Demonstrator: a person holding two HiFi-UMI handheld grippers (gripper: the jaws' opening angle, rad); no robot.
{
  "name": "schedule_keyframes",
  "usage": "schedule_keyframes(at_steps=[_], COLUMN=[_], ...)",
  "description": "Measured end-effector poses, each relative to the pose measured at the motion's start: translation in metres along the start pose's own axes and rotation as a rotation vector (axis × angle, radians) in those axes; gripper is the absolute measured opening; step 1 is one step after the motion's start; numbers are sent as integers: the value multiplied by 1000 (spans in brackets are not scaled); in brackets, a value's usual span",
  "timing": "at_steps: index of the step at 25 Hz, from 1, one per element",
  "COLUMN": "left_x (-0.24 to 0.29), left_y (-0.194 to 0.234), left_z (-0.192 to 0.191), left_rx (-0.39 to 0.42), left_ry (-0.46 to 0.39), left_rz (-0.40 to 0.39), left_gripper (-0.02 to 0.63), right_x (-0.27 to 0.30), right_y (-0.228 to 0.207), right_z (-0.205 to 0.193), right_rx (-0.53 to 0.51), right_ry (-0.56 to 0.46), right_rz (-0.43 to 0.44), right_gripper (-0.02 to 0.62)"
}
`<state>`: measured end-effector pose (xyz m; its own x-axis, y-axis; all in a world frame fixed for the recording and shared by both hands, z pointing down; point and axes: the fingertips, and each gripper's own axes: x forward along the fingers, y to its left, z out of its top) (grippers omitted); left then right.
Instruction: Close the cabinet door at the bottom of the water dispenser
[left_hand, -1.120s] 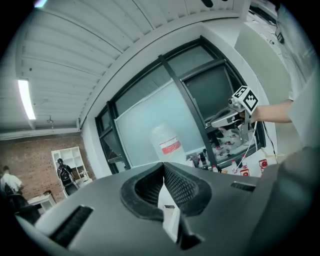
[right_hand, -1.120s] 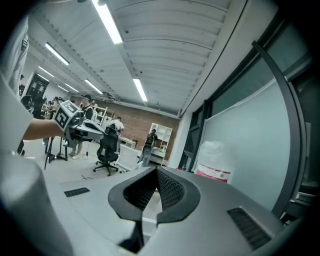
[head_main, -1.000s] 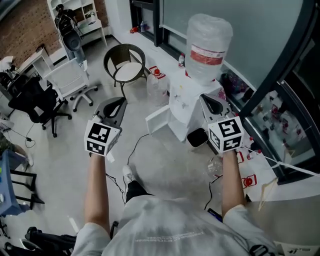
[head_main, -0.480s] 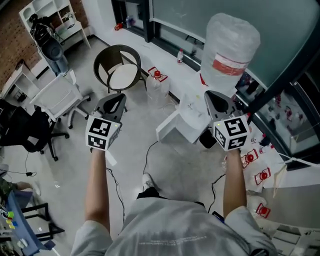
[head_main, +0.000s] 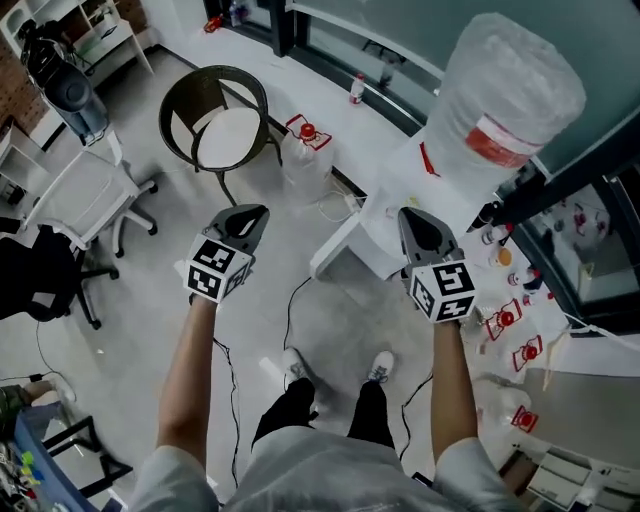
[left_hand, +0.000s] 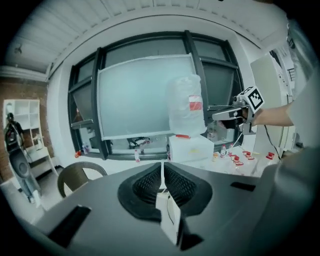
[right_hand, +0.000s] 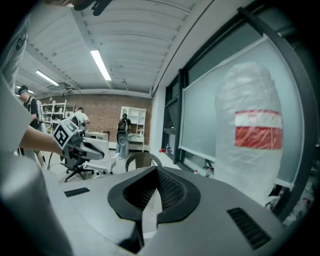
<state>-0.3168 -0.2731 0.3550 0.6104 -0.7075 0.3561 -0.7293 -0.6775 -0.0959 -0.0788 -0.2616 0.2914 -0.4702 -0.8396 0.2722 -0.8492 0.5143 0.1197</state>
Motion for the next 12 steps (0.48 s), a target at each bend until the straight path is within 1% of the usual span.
schedule_keyframes(at_steps=[2, 4, 7, 8, 9, 10, 12], left_x=[29, 58, 100, 114, 128, 142, 168], left_y=[-2, -7, -27, -34, -42, -50, -67], left_z=[-38, -80, -150, -175, -199, -223, -268], left_rx=[-30, -74, -143, -160, -180, -205, -259], left_ry=[28, 57, 128, 153, 176, 195, 229], left_rz=[-30, -40, -75, -88, -98, -102, -108], left_gripper=[23, 23, 26, 50, 101, 126, 129], right_x=[25, 50, 81, 91, 101, 109, 121], right_y=[0, -4, -9, -8, -6, -4, 2], right_z=[-39, -83, -156, -181, -207, -233, -283], right_rx=[25, 42, 107, 133, 157, 180, 227], right_ry=[24, 60, 131, 157, 185, 216, 288], right_rz=[27, 46, 67, 79, 95, 116, 170], right_gripper=[28, 28, 28, 28, 28, 28, 34])
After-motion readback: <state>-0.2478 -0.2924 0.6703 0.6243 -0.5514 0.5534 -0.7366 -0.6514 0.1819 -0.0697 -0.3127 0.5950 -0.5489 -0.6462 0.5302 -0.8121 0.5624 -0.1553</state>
